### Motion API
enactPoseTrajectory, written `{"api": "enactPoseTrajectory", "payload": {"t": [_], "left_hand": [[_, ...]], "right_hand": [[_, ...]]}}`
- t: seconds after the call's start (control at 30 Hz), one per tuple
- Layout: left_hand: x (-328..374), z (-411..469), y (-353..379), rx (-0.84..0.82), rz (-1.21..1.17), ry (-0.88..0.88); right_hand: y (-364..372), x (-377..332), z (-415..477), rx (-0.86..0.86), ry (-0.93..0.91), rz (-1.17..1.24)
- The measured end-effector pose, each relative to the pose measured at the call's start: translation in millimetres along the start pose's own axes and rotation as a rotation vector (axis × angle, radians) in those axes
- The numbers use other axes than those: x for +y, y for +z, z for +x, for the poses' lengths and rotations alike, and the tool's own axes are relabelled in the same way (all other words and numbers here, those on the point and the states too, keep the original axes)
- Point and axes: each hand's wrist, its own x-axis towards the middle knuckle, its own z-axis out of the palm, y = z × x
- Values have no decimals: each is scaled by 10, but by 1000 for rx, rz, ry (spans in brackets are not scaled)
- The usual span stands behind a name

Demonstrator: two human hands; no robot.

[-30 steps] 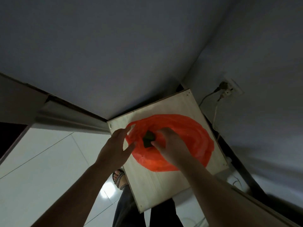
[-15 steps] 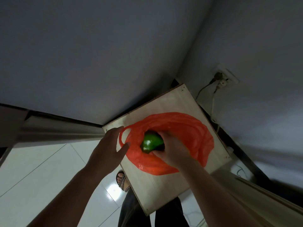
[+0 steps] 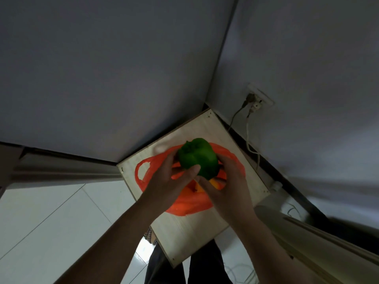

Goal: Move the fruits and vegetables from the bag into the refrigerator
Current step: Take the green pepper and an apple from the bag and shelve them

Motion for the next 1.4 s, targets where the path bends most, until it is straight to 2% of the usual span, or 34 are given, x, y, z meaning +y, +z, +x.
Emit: {"api": "enactPoseTrajectory", "payload": {"t": [0.13, 0.17, 0.27, 0.33, 0.47, 0.6, 0.73, 0.87, 1.0, 1.23, 1.4], "left_hand": [[-68, 80, -60, 130, 57, 4], [-103, 80, -101, 134, 88, 21], [-236, 46, -228, 139, 286, 117], [-342, 24, -297, 138, 400, 150], [-608, -34, -350, 60, 428, 87], [-827, -137, -334, 56, 427, 5], [-927, -177, -352, 51, 419, -12], [-926, -148, -370, 60, 423, -14], [-894, -103, -374, 71, 409, -16], [-928, -98, -415, 57, 409, -13], [-962, -73, -445, 23, 461, -9]], "right_hand": [[-83, 75, 75, -192, -14, -106], [-113, 116, 93, -187, -39, -182], [-178, 292, 181, -8, -110, -349], [-181, 426, 241, 10, -96, -414], [-104, 860, 199, -261, 82, -509], [-55, 1148, -64, -461, 136, -469], [-82, 1119, -232, -377, 64, -350], [-69, 929, -89, -225, -71, -382], [86, 751, 149, -269, -103, -409], [325, 813, 194, -556, 84, -525], [289, 852, 62, -490, 113, -477]]}}
